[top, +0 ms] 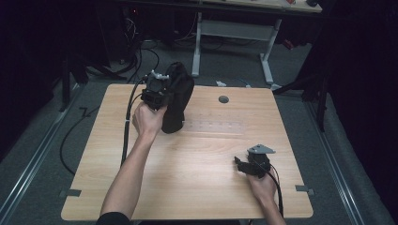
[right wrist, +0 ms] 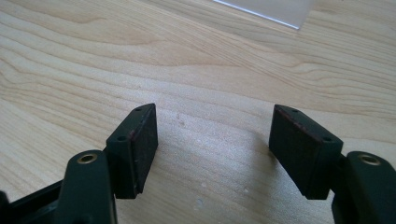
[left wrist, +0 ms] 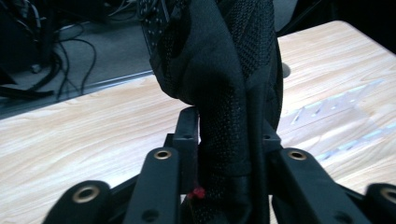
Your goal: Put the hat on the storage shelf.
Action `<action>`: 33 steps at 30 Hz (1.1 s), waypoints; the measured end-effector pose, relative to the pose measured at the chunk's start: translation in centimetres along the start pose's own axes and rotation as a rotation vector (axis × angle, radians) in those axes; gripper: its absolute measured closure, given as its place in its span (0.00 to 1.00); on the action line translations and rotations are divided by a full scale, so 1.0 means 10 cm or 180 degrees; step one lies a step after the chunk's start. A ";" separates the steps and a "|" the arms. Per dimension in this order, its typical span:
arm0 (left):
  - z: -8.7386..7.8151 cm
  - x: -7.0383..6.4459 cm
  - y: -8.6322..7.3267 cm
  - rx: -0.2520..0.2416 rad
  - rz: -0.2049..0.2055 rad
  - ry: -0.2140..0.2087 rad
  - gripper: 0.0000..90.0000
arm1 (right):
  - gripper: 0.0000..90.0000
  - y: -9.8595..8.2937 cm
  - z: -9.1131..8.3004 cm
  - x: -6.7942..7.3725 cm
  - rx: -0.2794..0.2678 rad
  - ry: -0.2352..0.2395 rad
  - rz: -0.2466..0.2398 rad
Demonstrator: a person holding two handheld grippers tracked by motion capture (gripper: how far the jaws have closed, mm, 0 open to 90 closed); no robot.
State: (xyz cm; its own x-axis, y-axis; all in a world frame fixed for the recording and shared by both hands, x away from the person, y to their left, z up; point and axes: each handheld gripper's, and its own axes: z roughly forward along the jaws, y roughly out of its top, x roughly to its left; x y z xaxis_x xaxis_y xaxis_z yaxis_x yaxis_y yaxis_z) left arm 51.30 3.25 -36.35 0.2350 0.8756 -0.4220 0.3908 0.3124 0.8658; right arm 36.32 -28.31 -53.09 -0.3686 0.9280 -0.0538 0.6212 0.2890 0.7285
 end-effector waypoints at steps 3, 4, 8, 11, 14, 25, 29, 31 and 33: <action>-0.02 0.03 0.01 0.0020 -0.0101 -0.0071 0.68 | 0.37 0.00 0.00 0.00 0.0006 0.0008 0.0017; -0.02 0.03 0.01 0.0020 -0.0101 -0.0071 0.65 | 0.37 0.00 0.00 0.00 0.0006 0.0008 0.0017; -0.04 0.08 0.01 0.0027 -0.0234 -0.0202 0.50 | 0.37 0.00 0.00 0.00 0.0011 0.0019 0.0043; -0.08 0.11 0.01 0.0024 -0.0278 -0.0293 0.40 | 0.37 0.00 0.00 -0.01 0.0014 0.0027 0.0049; -0.13 0.13 0.03 0.0014 -0.0292 -0.0371 0.33 | 0.37 0.00 0.00 -0.01 0.0020 0.0035 0.0062; -0.36 0.21 -0.01 -0.0004 -0.0319 -0.0563 0.16 | 0.37 0.00 0.01 -0.02 0.0026 0.0061 0.0080; -0.48 0.29 -0.04 -0.0034 -0.0349 -0.0612 0.16 | 0.37 0.00 0.01 -0.02 0.0026 0.0062 0.0083; -0.54 0.33 -0.06 -0.0045 -0.0385 -0.0636 0.16 | 0.37 0.01 0.01 -0.02 0.0026 0.0063 0.0083; -0.59 0.37 -0.09 -0.0047 -0.0414 -0.0665 0.16 | 0.37 0.01 0.01 -0.02 0.0026 0.0064 0.0083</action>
State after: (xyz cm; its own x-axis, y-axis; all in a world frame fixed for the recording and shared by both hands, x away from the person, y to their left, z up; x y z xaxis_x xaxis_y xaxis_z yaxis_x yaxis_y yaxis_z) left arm 46.60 8.39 -37.14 0.3632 0.7330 -0.5752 0.4170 0.4242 0.8039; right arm 36.50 -28.48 -53.10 -0.3659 0.9304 -0.0211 0.6363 0.2666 0.7239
